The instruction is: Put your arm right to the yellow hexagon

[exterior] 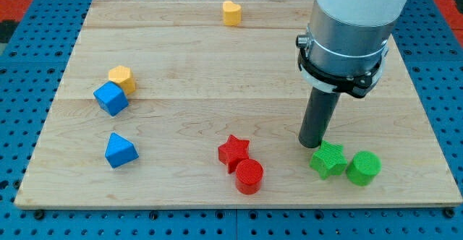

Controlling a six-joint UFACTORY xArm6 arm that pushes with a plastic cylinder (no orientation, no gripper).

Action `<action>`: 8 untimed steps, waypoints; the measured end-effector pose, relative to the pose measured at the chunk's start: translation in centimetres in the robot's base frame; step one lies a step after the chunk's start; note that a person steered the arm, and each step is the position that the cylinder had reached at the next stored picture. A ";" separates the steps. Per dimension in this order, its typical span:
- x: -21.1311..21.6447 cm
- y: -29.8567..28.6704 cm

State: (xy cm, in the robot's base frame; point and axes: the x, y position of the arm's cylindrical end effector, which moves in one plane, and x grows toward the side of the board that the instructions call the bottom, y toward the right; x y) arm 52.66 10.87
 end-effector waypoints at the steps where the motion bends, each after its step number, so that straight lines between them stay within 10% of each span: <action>1: 0.0 -0.3; 4: -2.0 -1.6; 8: -12.4 -19.7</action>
State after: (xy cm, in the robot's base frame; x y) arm 40.23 -8.83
